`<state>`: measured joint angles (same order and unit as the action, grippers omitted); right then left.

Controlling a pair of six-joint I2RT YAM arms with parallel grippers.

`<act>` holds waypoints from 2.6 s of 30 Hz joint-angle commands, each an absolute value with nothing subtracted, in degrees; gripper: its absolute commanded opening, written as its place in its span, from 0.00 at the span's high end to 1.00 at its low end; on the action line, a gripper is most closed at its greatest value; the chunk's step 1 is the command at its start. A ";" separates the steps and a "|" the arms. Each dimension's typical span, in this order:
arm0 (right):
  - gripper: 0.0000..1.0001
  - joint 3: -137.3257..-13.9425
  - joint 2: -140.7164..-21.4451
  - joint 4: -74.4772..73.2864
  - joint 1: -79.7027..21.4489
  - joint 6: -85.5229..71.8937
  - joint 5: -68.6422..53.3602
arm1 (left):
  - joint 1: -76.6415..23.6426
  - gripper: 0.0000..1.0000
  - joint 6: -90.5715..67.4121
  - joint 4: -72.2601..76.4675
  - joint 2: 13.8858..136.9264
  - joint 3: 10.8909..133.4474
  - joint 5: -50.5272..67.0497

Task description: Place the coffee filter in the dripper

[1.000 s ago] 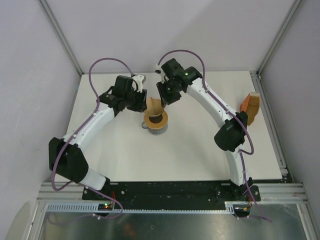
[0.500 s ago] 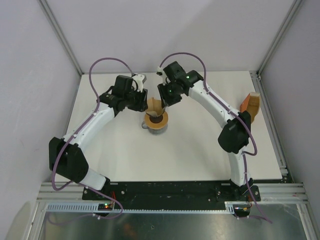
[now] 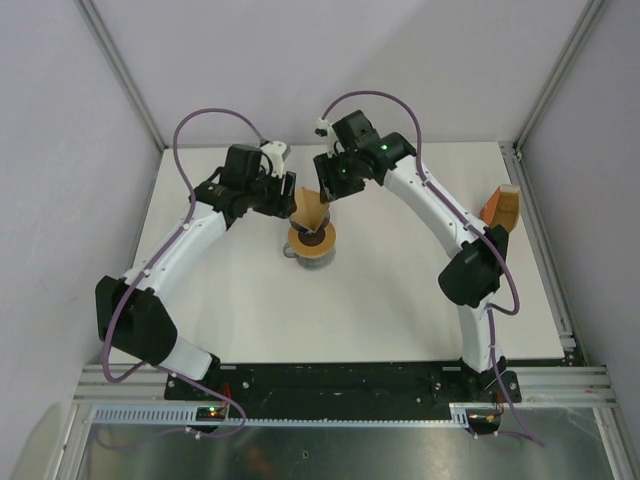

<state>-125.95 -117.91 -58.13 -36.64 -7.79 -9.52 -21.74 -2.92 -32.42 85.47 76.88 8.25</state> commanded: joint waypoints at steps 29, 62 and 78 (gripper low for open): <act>1.00 -120.93 -108.76 -46.30 -40.54 -11.34 -18.02 | -21.37 0.35 -1.02 -31.90 83.94 77.74 10.57; 1.00 -136.55 -126.18 -64.66 -45.68 -8.46 -1.47 | -18.01 0.35 -0.24 -31.77 81.45 75.37 14.44; 1.00 -135.21 -130.63 -66.46 -46.84 -9.13 0.91 | -17.98 0.37 -0.70 -31.46 81.46 74.45 16.49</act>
